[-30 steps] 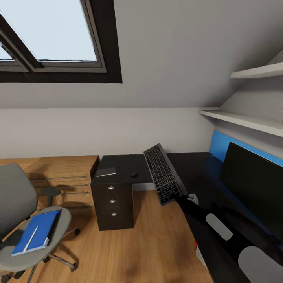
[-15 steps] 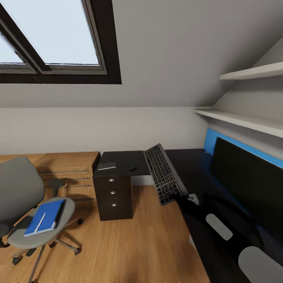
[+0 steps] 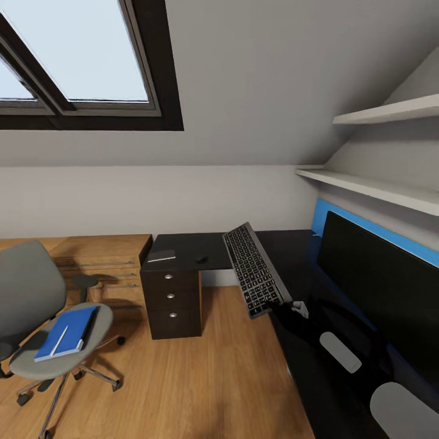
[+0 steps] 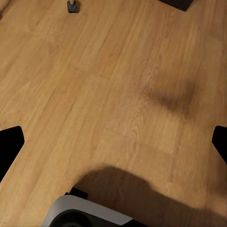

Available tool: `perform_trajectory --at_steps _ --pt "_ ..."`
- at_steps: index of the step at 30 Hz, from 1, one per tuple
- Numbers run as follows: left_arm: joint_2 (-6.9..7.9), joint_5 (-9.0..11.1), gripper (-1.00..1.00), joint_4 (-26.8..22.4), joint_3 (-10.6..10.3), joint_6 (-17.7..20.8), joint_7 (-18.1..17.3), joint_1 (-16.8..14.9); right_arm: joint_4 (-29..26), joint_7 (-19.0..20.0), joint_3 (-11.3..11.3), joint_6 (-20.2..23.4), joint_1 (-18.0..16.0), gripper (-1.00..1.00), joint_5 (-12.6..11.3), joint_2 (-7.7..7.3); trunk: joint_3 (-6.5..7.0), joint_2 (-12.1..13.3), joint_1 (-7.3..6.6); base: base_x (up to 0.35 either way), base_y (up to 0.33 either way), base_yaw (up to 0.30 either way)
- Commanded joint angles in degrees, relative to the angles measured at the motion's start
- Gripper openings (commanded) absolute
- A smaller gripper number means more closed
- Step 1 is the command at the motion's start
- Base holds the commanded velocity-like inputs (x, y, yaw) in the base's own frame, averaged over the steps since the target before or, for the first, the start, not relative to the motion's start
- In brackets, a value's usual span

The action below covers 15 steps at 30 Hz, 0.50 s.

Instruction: In the bedroom, organize the workspace by keeping the computer under the desk, ensuring the monitor is on the desk, placing the keyboard on the desk next to the monitor, placing the mouse on the desk next to the keyboard, moving the folder from the swivel chair onto the desk next to the mouse, stacking the notebook on top of the folder with the pen on top of the notebook, and positioning the swivel chair next to the desk.

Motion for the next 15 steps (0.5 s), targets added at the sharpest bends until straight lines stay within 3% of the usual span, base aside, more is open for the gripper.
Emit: perform_trajectory --at_steps 1,15 --pt "0.03 0.62 1.0 -0.08 -0.42 -0.08 -0.21 0.01 0.01 0.08 0.25 0.13 -0.07 -1.0 -0.56 -0.06 -0.09 -0.08 0.02 -0.003 -0.005 0.0" --pt "0.05 0.81 1.0 -0.08 -0.29 -0.22 -0.2 0.01 0.01 -0.02 0.34 -0.08 -0.03 -1.0 -0.53 0.01 -0.09 -0.08 0.02 0.0 -0.001 0.0"
